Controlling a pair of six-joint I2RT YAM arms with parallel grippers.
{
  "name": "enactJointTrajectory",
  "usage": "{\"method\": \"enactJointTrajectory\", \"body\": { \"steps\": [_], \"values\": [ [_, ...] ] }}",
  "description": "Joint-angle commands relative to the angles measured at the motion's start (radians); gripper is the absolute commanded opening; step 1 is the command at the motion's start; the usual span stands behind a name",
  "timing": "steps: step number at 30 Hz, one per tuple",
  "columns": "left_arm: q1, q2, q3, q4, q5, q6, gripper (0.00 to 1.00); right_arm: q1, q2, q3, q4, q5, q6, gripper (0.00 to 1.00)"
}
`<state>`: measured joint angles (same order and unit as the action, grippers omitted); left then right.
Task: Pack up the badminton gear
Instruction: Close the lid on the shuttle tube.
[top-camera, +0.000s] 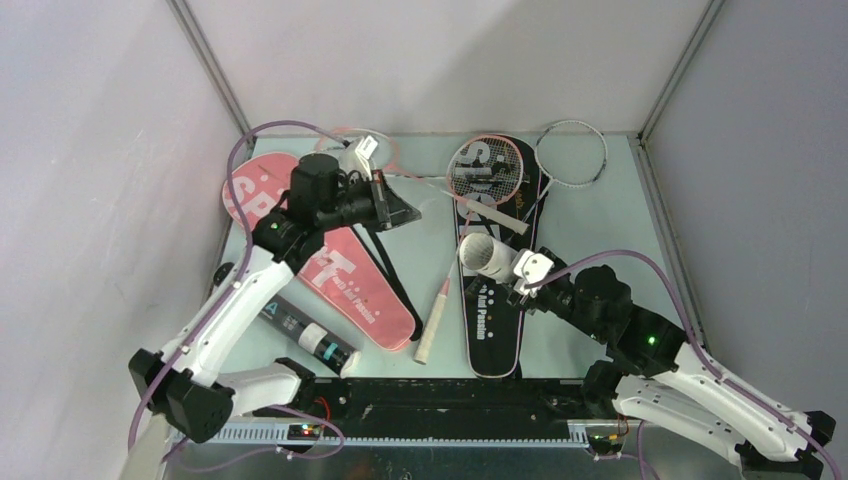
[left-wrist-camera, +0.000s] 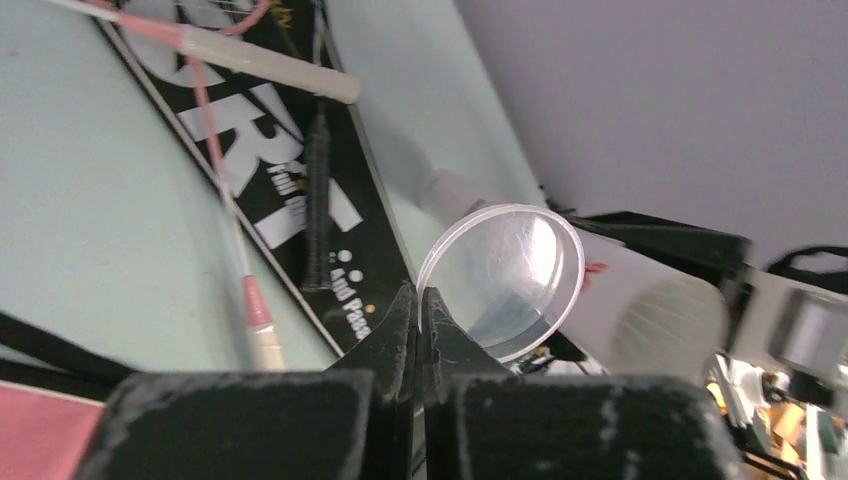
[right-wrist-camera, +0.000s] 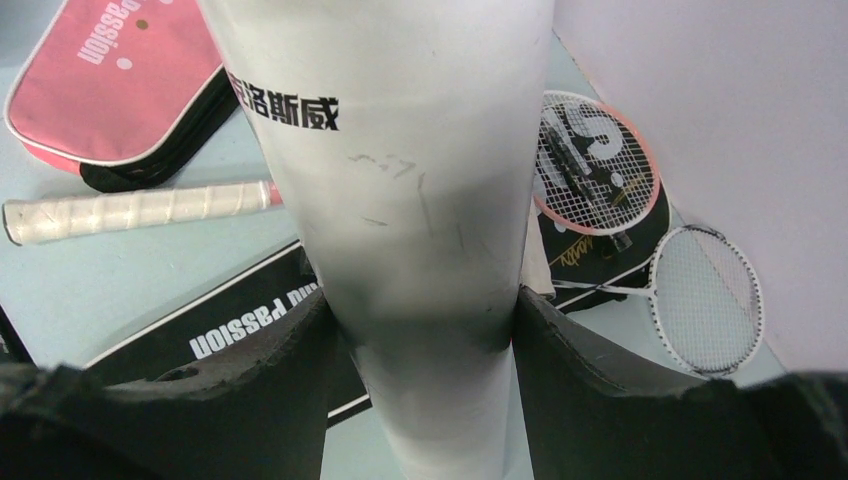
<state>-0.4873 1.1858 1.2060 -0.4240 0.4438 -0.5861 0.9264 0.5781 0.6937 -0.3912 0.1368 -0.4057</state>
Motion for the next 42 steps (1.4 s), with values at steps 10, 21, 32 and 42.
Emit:
{"method": "enactJointTrajectory", "body": {
  "steps": [10,21,32,42],
  "values": [
    [-0.056,-0.095,0.005,0.096,0.199,-0.104,0.00,0.004,0.039,0.016,0.088,0.020,-0.040,0.52],
    [-0.163,-0.041,0.097,-0.030,0.091,-0.031,0.00,0.005,0.047,0.017,0.114,0.022,-0.052,0.52],
    [-0.218,-0.010,0.139,-0.086,0.013,0.006,0.00,0.003,0.069,0.016,0.133,0.017,-0.060,0.52],
    [-0.260,0.013,0.176,-0.145,-0.048,0.041,0.00,0.004,0.068,0.017,0.137,0.014,-0.059,0.52]
  ]
}}
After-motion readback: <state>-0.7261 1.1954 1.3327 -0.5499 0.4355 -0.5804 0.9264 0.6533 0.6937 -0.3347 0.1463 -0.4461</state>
